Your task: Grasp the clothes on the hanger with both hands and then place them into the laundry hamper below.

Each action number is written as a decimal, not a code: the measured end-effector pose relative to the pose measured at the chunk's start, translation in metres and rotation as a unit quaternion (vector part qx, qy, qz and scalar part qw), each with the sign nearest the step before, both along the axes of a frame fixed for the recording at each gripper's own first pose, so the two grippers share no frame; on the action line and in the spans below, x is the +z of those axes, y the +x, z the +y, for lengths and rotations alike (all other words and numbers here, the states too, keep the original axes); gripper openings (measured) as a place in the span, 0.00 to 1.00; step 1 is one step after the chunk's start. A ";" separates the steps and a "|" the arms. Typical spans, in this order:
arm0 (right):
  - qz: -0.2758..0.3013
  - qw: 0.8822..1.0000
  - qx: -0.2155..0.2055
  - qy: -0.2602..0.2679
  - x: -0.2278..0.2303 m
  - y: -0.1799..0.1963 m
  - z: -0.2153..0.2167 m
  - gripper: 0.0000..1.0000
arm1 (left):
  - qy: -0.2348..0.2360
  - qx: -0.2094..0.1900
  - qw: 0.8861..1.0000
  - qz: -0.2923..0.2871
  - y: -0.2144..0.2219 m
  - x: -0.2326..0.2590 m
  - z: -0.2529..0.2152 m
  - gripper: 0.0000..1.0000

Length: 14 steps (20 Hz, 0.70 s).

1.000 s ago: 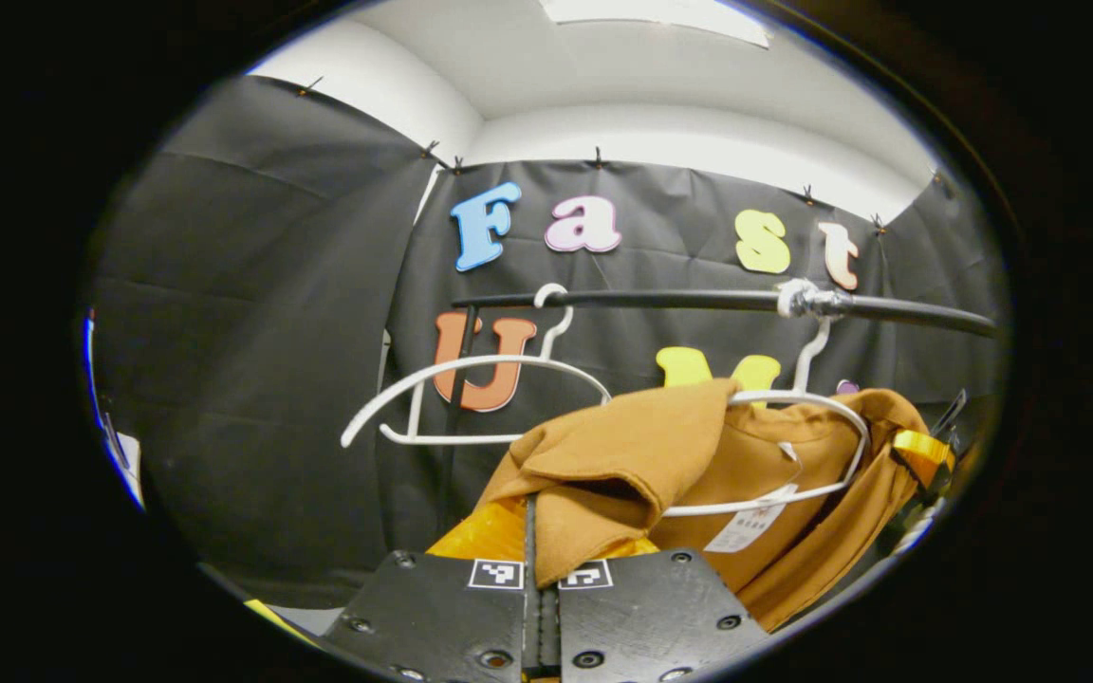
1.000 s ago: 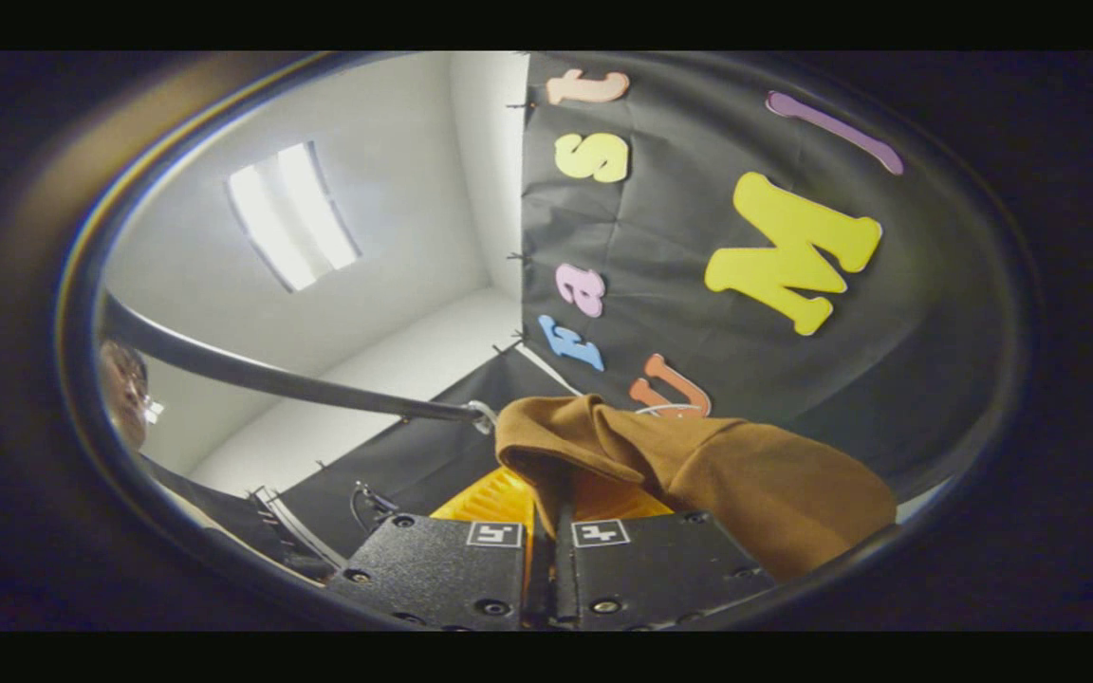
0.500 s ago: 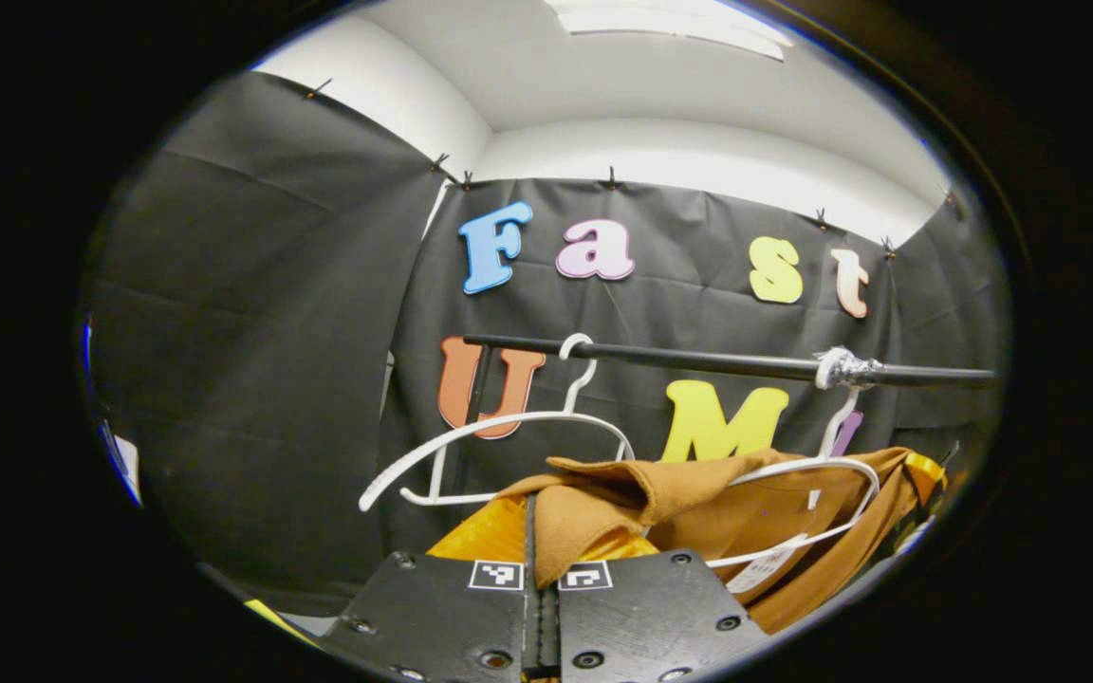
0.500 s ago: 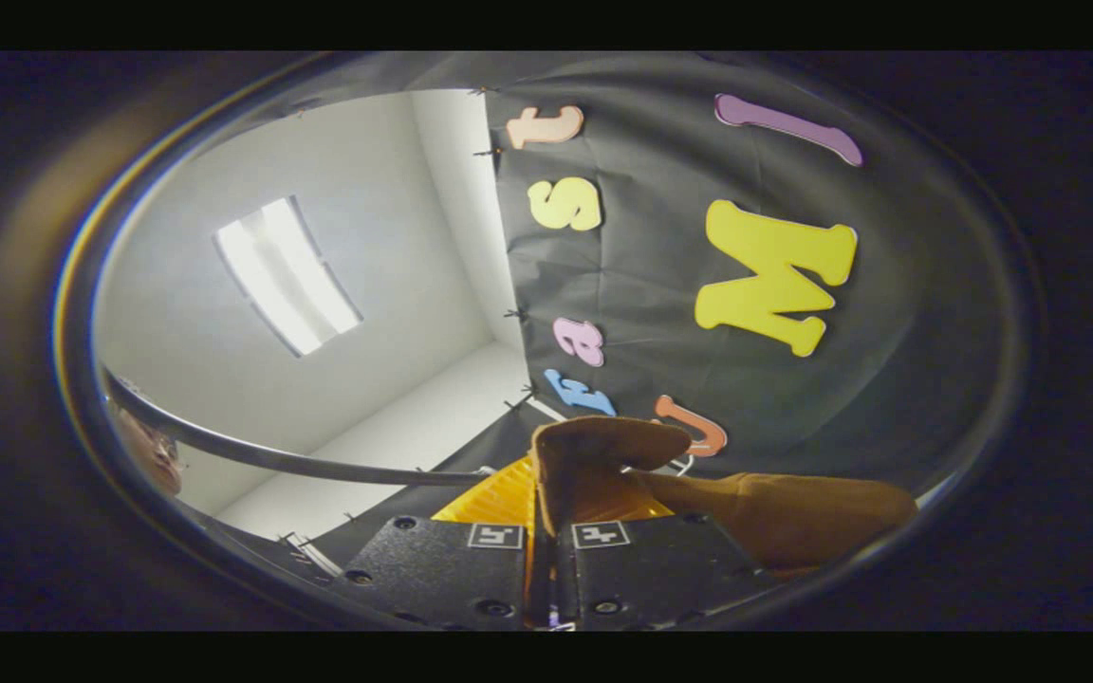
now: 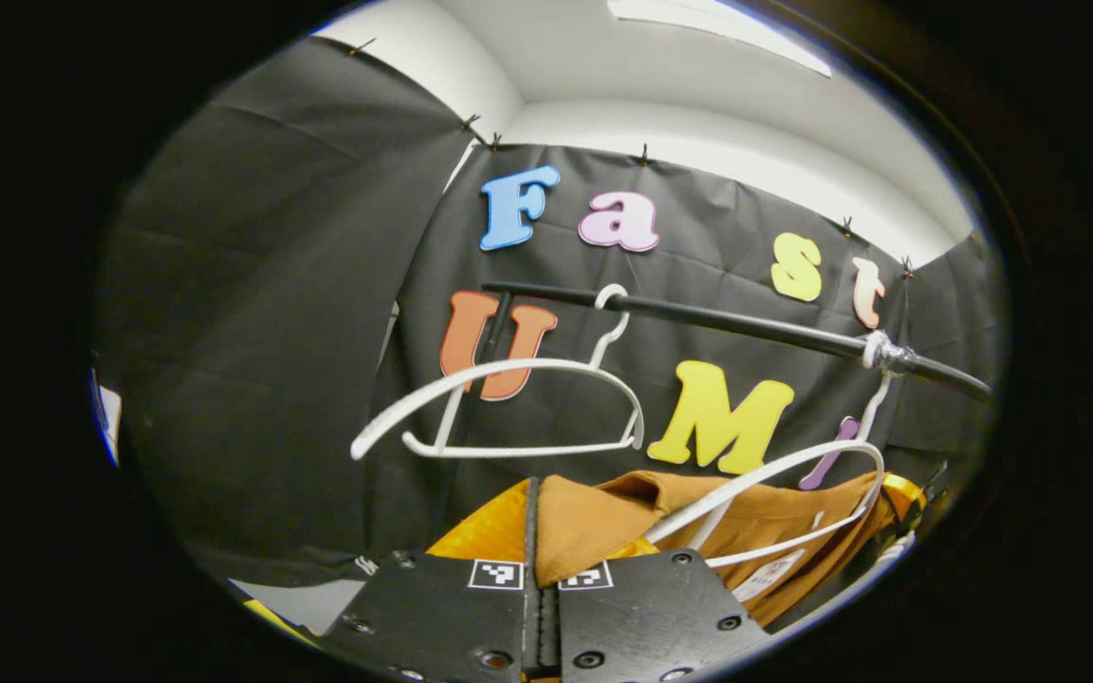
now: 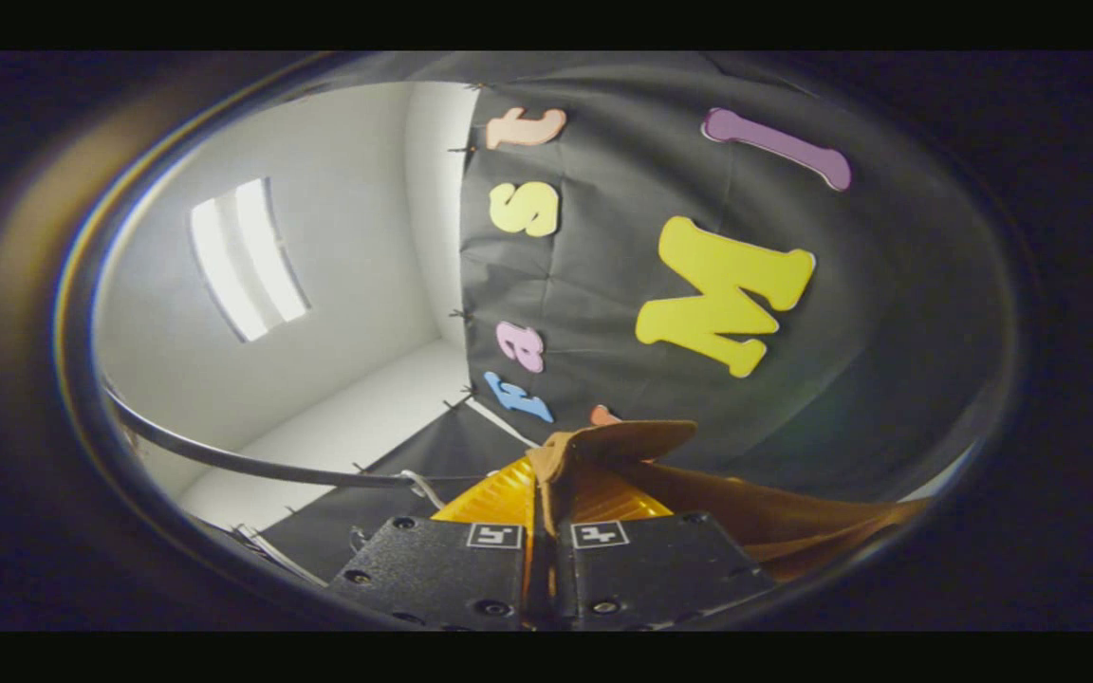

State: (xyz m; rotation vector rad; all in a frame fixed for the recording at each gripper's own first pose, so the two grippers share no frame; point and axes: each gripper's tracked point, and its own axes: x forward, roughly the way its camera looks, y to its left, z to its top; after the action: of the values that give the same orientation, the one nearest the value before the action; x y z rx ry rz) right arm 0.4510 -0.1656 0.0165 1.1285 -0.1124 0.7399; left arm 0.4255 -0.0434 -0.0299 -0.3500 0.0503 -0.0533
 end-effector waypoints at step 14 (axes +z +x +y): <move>0.013 0.999 -0.028 -0.036 0.005 0.028 -0.003 0.05 | -0.063 -0.046 0.997 0.001 0.010 0.001 -0.007 0.05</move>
State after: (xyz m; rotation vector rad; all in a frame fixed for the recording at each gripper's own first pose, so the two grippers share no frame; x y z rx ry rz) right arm 0.4790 -0.1686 0.0214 1.0621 -0.0937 0.6732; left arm 0.4352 -0.0508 -0.0285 -0.4729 0.0648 -0.1475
